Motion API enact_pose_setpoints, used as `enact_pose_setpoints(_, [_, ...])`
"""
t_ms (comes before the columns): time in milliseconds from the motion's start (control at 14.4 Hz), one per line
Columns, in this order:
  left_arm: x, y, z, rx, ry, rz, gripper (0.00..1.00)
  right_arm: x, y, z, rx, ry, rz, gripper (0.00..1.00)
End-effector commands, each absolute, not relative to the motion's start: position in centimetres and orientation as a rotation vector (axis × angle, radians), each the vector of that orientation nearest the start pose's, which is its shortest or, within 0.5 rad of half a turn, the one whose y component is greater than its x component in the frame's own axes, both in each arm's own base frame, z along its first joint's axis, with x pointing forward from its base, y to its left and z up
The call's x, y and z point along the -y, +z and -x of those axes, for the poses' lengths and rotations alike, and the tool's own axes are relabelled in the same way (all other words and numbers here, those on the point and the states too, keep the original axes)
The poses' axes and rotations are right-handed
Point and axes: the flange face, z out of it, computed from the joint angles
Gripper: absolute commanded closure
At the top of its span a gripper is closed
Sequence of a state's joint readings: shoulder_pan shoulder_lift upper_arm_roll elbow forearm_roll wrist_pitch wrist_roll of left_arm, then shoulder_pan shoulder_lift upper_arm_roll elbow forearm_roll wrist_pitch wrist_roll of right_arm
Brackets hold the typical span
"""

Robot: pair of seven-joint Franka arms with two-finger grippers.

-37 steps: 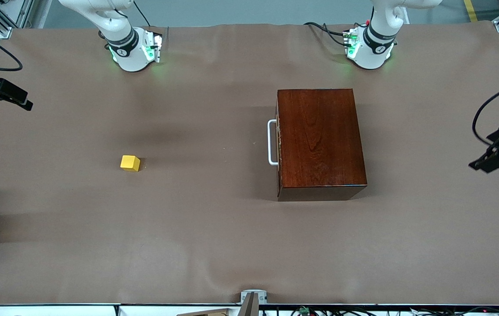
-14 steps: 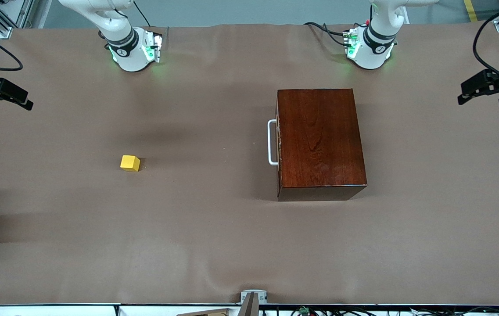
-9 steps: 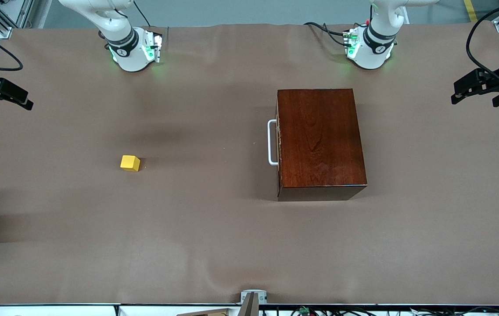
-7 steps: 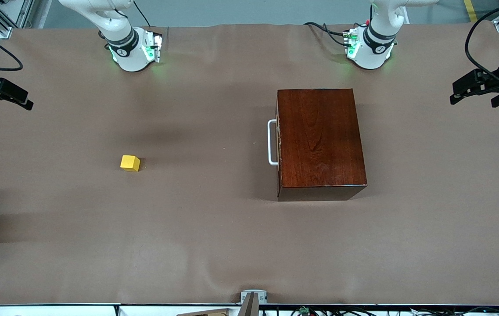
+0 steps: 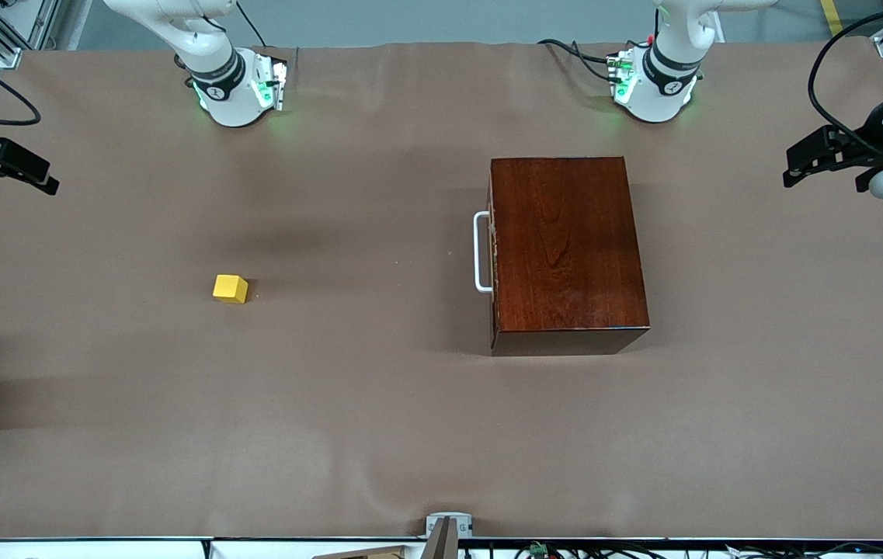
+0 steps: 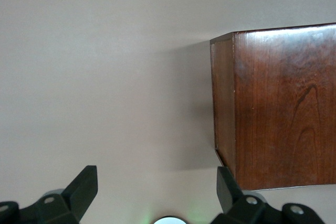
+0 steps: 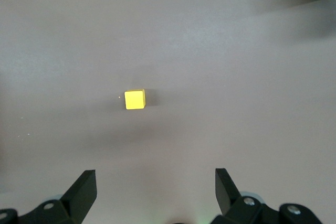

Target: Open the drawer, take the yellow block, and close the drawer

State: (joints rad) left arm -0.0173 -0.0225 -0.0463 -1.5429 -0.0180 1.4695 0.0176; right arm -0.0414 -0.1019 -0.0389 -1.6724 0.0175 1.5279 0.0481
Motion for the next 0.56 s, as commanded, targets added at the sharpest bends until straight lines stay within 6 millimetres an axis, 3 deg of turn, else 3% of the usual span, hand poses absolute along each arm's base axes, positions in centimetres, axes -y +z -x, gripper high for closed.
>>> enact_pose_setpoints(0, [3.92, 63.55, -53.84, -0.129, 0.092, 3.142, 0.00, 3.90, 63.31, -51.40, -0.190, 0.064, 3.117, 0.00])
enact_pose_setpoints(486, [3.75, 63.56, -53.94, -0.124, 0.087, 3.142, 0.00, 4.11, 63.71, -51.32, -0.069, 0.037, 3.124, 0.00])
